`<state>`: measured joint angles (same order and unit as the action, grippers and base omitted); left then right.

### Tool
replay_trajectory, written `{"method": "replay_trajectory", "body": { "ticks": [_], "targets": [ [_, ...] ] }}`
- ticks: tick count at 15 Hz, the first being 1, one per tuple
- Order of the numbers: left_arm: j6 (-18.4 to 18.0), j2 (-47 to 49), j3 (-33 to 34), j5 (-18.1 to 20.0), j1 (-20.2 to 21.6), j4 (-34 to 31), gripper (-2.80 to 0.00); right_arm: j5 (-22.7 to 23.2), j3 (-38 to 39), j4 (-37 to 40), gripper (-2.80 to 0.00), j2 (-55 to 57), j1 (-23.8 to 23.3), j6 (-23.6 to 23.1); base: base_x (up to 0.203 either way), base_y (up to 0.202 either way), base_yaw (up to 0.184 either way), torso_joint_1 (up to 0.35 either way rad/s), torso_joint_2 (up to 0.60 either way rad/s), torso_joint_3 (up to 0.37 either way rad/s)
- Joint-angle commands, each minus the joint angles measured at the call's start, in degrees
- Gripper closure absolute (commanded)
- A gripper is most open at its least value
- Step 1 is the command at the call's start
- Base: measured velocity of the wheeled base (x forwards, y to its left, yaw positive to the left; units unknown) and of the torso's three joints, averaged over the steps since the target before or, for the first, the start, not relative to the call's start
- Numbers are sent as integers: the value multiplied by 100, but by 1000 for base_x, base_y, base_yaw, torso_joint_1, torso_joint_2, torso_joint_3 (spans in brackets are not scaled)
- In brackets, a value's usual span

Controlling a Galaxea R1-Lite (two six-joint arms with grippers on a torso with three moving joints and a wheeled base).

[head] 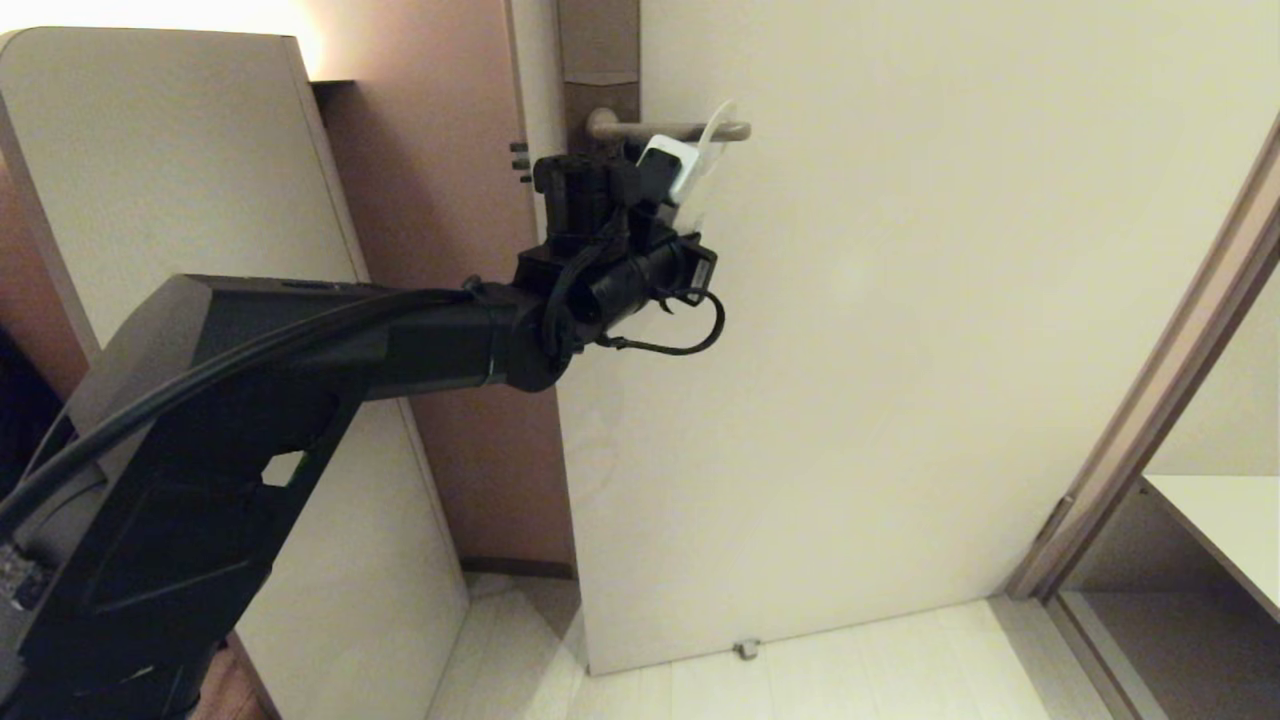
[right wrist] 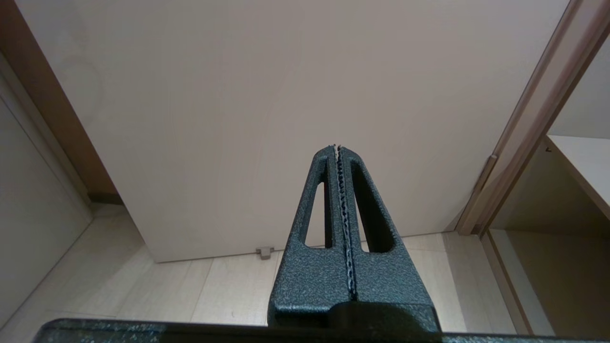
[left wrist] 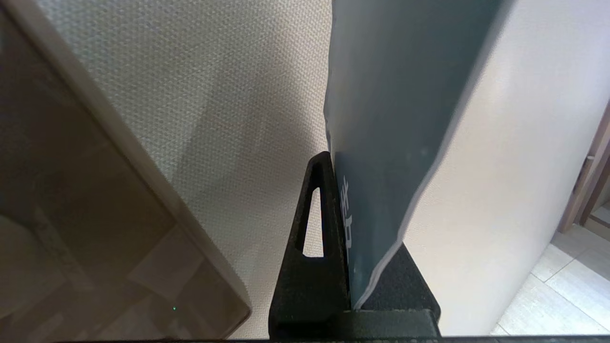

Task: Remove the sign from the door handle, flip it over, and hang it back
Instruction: Take down the sign

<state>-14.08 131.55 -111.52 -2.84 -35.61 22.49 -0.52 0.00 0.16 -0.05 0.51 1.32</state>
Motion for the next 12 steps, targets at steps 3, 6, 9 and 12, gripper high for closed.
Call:
{"method": "replay_trajectory", "body": {
  "ticks": [3, 6, 9, 12],
  "targets": [
    [-33, 46, -7, 37, 19, 209, 0, 0, 0, 2, 0, 5, 2, 0, 0, 0, 0, 0, 0, 0],
    [-34, 37, -10, 157, 37, 260, 0, 0, 0, 2, 0, 5, 2, 0, 0, 0, 0, 0, 0, 0],
    [-51, 37, -10, 179, 98, 265, 0, 0, 0, 2, 0, 5, 2, 0, 0, 0, 0, 0, 0, 0],
    [-77, 37, -10, 179, 98, 256, 0, 0, 0, 2, 0, 5, 2, 0, 0, 0, 0, 0, 0, 0]
  ]
}}
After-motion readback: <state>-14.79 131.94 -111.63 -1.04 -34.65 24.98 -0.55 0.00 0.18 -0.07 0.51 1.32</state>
